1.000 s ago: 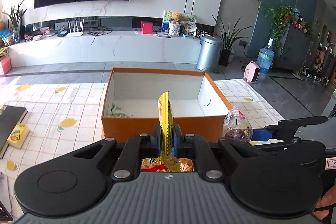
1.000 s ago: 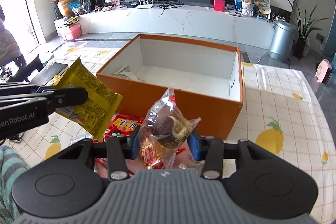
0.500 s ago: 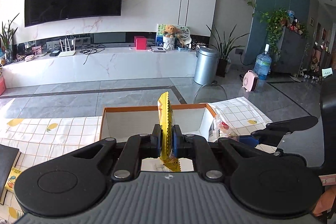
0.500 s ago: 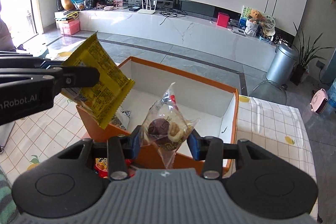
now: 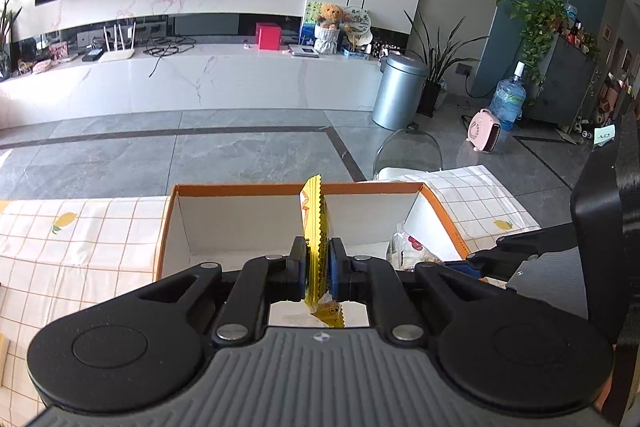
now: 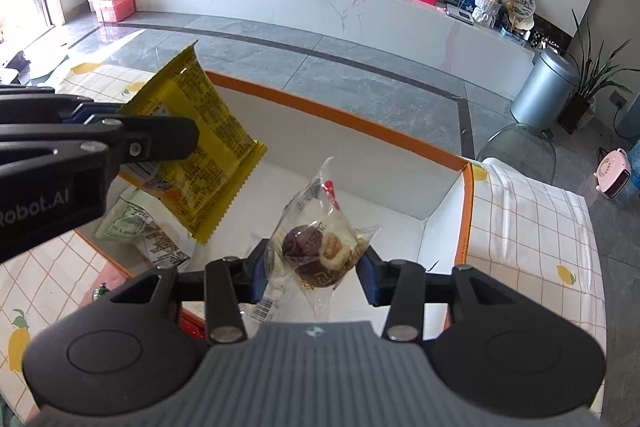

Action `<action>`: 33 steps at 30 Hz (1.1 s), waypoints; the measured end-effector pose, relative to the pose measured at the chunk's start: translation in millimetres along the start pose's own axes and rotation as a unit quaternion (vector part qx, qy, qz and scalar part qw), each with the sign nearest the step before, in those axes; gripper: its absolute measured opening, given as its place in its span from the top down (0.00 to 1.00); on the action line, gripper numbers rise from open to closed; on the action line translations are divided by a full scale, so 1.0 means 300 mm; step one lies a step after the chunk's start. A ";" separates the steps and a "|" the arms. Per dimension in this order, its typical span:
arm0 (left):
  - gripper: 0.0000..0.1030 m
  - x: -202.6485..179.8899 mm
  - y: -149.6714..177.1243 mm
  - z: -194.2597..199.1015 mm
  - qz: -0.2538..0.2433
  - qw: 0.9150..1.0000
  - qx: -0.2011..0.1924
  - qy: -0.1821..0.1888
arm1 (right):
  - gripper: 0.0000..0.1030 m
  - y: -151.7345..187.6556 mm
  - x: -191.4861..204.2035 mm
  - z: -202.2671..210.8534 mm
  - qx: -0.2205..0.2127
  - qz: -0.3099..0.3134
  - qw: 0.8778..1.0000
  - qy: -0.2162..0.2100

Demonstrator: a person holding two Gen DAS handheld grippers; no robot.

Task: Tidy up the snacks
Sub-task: 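Lift both held snacks into the orange box and open both tools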

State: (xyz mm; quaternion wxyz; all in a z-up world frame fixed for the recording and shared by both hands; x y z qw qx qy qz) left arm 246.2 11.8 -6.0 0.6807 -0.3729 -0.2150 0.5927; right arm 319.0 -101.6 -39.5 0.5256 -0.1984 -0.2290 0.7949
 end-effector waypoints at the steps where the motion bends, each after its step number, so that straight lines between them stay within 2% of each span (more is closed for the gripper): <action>1: 0.89 0.008 0.005 -0.017 0.002 1.000 0.007 0.000 | 0.59 -0.006 -0.005 -0.023 0.011 -0.001 1.000 -0.001; 9: 0.89 0.065 0.023 -0.142 0.040 0.996 0.076 0.005 | 0.59 -0.031 -0.040 -0.192 0.093 -0.018 0.995 -0.011; 17: 0.89 0.109 0.057 -0.193 0.065 0.990 0.126 0.006 | 0.58 -0.016 -0.035 -0.299 0.161 -0.011 0.987 -0.018; 23: 0.89 0.131 0.077 -0.216 0.070 0.985 0.154 -0.016 | 0.58 0.000 -0.043 -0.352 0.190 -0.009 0.982 -0.016; 33: 0.86 0.122 0.093 -0.224 0.056 0.983 0.174 -0.035 | 0.57 0.004 -0.046 -0.388 0.213 -0.011 0.977 -0.012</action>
Point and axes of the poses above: each gripper's, at about its wrist camera, not at the fingertips, and z roughly against the way its jaws point, x to its left, y to its underside, the point moved 2 cm from there along -z, roughly the way its jaws point, and after that the axes turned 1 degree about x, right-handed, at the moved point
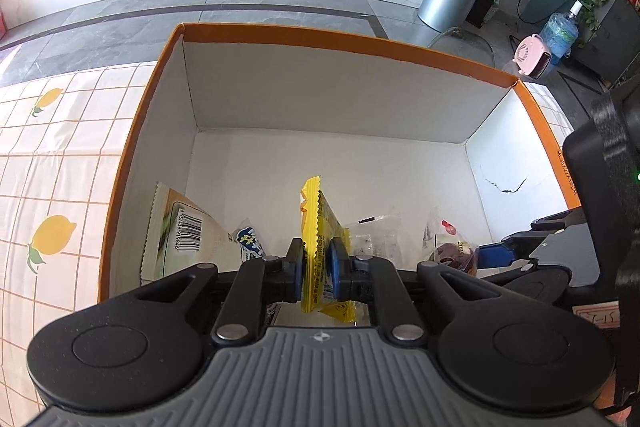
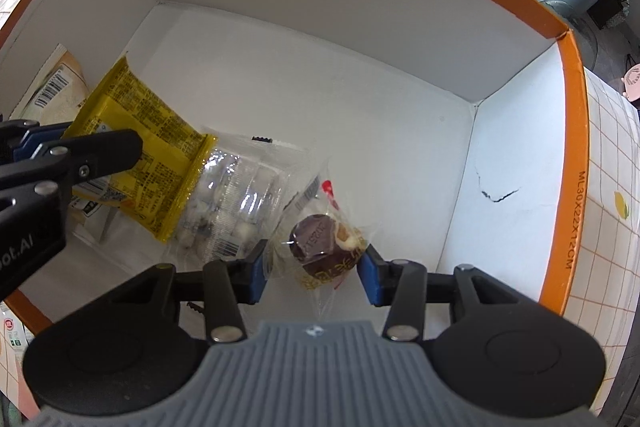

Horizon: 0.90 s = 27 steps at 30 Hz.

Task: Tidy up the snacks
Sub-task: 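Lift both held snacks into the orange box and open both tools, then withdraw both tools from the box back over the remaining snacks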

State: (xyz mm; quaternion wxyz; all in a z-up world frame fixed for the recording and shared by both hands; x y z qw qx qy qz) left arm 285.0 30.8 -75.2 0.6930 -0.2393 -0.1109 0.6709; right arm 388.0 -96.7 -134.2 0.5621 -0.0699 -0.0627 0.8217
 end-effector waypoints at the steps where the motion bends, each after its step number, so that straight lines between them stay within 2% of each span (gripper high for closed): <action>1: 0.85 -0.004 0.000 -0.001 -0.002 1.000 0.001 -0.003 | 0.57 0.000 0.004 -0.004 -0.001 0.002 1.000 0.002; 5: 0.83 -0.016 0.004 0.006 -0.006 1.000 0.000 -0.008 | 0.54 0.022 0.011 0.005 -0.001 0.006 1.000 0.010; 7: 0.73 -0.016 0.006 0.014 -0.006 1.000 -0.001 -0.010 | 0.48 0.024 0.020 0.015 -0.004 0.010 1.000 0.013; 9: 0.58 -0.016 0.007 0.023 -0.006 1.000 -0.006 -0.014 | 0.41 0.021 0.029 0.024 -0.010 0.013 1.000 0.019; 11: 0.50 -0.019 0.008 0.038 -0.010 1.000 -0.014 -0.016 | 0.31 0.018 0.034 0.035 -0.015 0.016 0.999 0.026; 17: 0.34 -0.019 0.011 0.108 -0.009 0.999 -0.051 -0.015 | 0.21 0.029 0.034 0.094 -0.035 0.007 0.999 0.031; 23: 0.33 -0.036 0.033 0.197 -0.013 0.995 -0.091 -0.023 | 0.19 0.075 0.038 0.188 -0.075 -0.001 0.997 0.034; 27: 0.32 -0.055 0.053 0.277 -0.021 0.991 -0.126 -0.031 | 0.18 0.111 0.036 0.273 -0.117 -0.013 0.993 0.032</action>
Point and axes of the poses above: each gripper's, at about its wrist camera, not at the fingertips, and z roughly against the way its jaws point, x to its left, y to its underside, the point moved 2 cm from there along -z, roughly the way its jaws point, and after that the axes turned 1 degree about x, right-handed, at the moved point
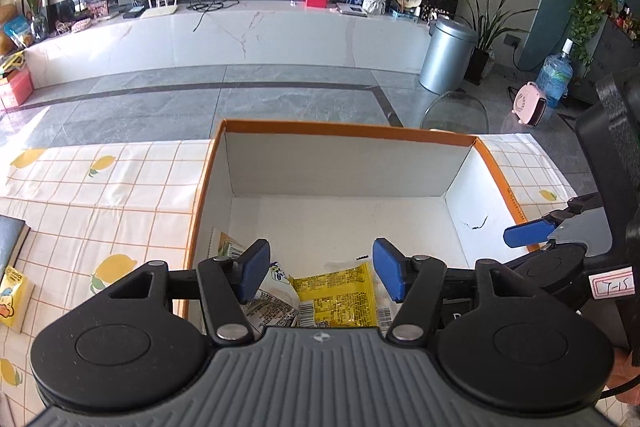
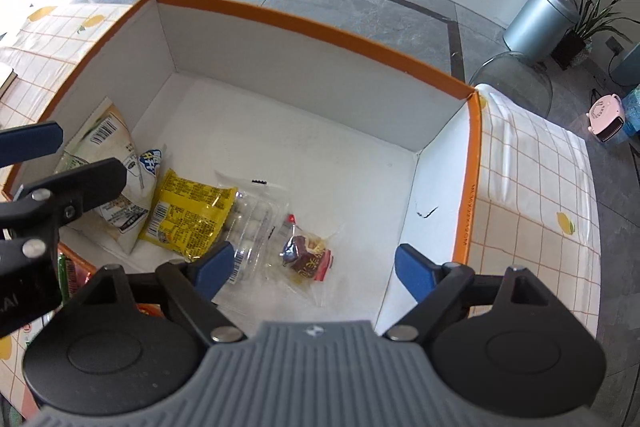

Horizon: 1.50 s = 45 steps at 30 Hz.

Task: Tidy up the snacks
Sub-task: 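Withdraw both tools from the box back over the remaining snacks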

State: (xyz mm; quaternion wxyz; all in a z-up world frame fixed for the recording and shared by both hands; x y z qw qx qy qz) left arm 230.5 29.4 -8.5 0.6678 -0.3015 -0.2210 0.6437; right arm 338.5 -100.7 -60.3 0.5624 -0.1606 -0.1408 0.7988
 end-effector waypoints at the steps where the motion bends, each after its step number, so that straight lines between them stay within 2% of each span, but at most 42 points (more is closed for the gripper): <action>1: 0.31 -0.006 -0.002 0.021 -0.004 1.000 -0.009 -0.003 | 0.17 0.007 0.000 0.022 -0.009 -0.004 1.000 -0.001; 10: 0.25 -0.051 0.042 0.207 -0.049 0.996 -0.073 -0.028 | 0.16 0.130 -0.012 0.239 -0.106 -0.046 0.993 -0.014; 15: 0.23 -0.063 0.105 0.284 -0.054 0.994 -0.090 -0.017 | 0.13 0.258 -0.002 0.329 -0.161 -0.060 0.985 -0.019; 20: 0.22 -0.058 0.172 0.317 -0.056 0.994 -0.093 -0.015 | 0.13 0.401 0.021 0.372 -0.196 -0.079 0.977 -0.022; 26: 0.21 -0.040 0.272 0.332 -0.040 0.995 -0.087 -0.005 | 0.12 0.562 0.069 0.384 -0.219 -0.107 0.970 -0.025; 33: 0.21 -0.005 0.387 0.307 -0.034 0.997 -0.074 0.011 | 0.12 0.705 0.109 0.327 -0.220 -0.142 0.965 -0.022; 39: 0.21 0.038 0.462 0.266 -0.027 0.997 -0.064 0.017 | 0.12 0.767 0.123 0.233 -0.205 -0.160 0.965 -0.027; 45: 0.21 0.042 0.492 0.207 -0.025 0.998 -0.044 0.022 | 0.12 0.752 0.129 0.178 -0.195 -0.154 0.968 -0.033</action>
Point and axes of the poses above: each gripper's, at about its wrist camera, not at the fingertips, and z roughly against the way its jaws point, x to its left, y to its underside, the point moved 2 cm from there along -z, roughly the way its jaws point, and after that the axes turned 1 degree about x, right-handed, at the moved point
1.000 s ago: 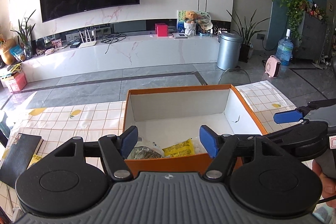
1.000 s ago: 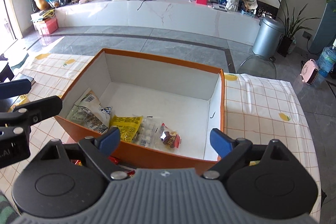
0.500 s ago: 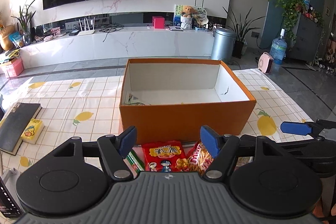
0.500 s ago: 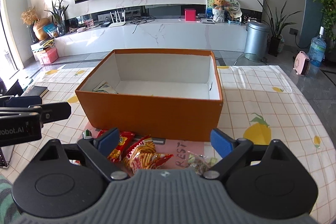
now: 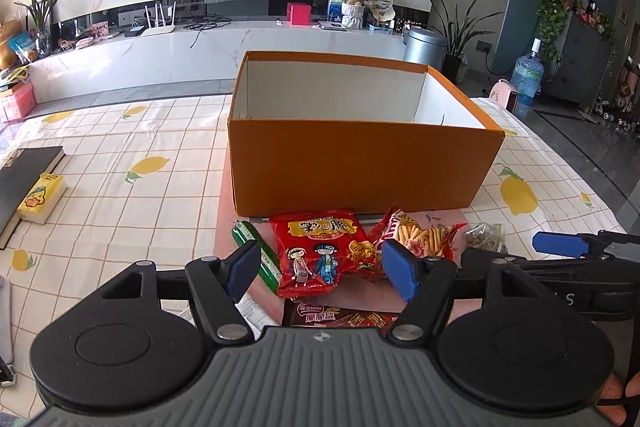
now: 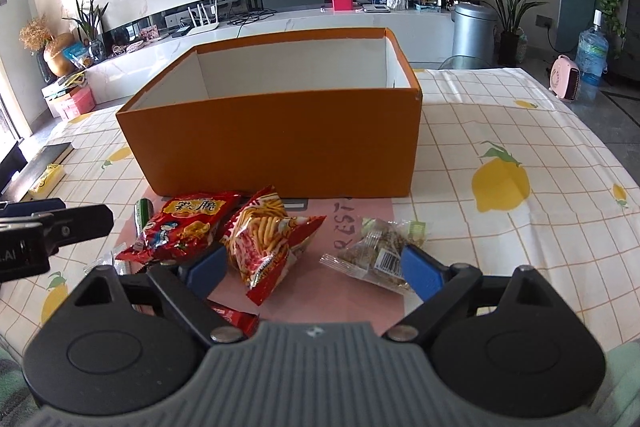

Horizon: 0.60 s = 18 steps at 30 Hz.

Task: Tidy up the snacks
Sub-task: 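Withdraw both tools from the box back over the remaining snacks, then grasp the red noodle snack bag with the left tool while the right tool grasps the Mimi bag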

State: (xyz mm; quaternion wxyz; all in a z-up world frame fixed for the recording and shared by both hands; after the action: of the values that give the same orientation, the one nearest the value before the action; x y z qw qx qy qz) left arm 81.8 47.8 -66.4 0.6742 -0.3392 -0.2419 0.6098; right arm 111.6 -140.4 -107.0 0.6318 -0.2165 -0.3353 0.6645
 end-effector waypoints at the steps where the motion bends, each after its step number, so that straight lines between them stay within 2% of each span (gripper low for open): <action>1: 0.21 0.001 0.003 -0.011 0.003 1.000 0.004 0.002 | 0.12 -0.003 0.006 -0.004 -0.001 0.003 1.000 -0.005; 4: 0.22 0.006 0.009 -0.035 0.012 1.000 0.012 0.011 | 0.13 -0.009 0.033 -0.022 -0.005 0.022 1.000 -0.016; 7: 0.22 0.017 0.011 -0.051 0.014 1.000 0.021 0.019 | 0.20 -0.017 0.072 -0.043 -0.012 0.058 0.998 -0.006; 13: 0.22 0.051 0.020 -0.086 0.025 0.998 0.041 0.038 | 0.21 -0.038 0.126 -0.096 -0.008 0.130 0.991 -0.007; 18: 0.21 0.042 0.031 -0.115 0.012 0.998 0.044 0.039 | 0.22 -0.049 0.137 -0.152 0.010 0.139 0.990 -0.002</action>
State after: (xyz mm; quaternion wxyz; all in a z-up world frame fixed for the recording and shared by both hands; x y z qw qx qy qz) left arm 103.0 55.0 -96.9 0.6900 -0.3356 -0.1845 0.6141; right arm 149.7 -92.3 -121.8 0.5351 -0.2533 -0.2967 0.7494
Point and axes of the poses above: each gripper's, at about its wrist camera, not at the fingertips, and z roughly against the way its jaws point, x to its left, y to its underside, the point moved 2 cm from there along -z, roughly the way its jaws point, and after that the axes turned 1 degree about x, right-handed, at the moved point
